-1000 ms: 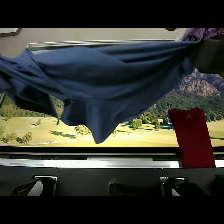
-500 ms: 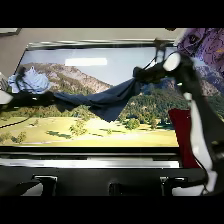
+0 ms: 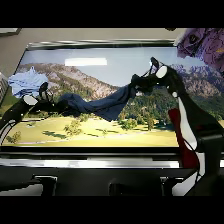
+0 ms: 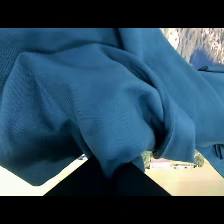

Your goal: Fold the clothes and pants, and hang the long-sleeved shirts on hangers.

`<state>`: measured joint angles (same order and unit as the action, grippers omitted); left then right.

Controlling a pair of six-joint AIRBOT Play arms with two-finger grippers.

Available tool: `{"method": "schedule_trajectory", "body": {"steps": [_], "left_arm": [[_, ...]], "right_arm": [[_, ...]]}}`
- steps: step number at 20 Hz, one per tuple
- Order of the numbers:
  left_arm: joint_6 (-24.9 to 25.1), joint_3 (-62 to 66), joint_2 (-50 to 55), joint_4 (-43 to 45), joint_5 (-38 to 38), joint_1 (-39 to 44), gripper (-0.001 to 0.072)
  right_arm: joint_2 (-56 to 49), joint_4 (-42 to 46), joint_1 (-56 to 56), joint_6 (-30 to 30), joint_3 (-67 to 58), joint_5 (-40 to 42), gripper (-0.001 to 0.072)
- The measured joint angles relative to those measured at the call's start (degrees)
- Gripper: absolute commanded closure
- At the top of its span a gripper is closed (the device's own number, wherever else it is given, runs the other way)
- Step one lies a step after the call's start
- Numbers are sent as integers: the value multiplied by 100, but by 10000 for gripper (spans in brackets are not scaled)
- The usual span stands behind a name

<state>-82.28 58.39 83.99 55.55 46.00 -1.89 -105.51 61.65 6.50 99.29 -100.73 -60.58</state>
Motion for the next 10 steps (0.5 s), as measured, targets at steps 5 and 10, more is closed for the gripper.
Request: {"method": "schedule_trajectory", "body": {"steps": [5, 10], "left_arm": [[-2, 0, 46, -9, -11, 7, 688], [-2, 0, 52, -11, 0, 7, 688]], "right_arm": [[841, 166, -984, -730, 474, -1392, 230], [1532, -868, -1327, -1139, 2208, -1082, 230]]}}
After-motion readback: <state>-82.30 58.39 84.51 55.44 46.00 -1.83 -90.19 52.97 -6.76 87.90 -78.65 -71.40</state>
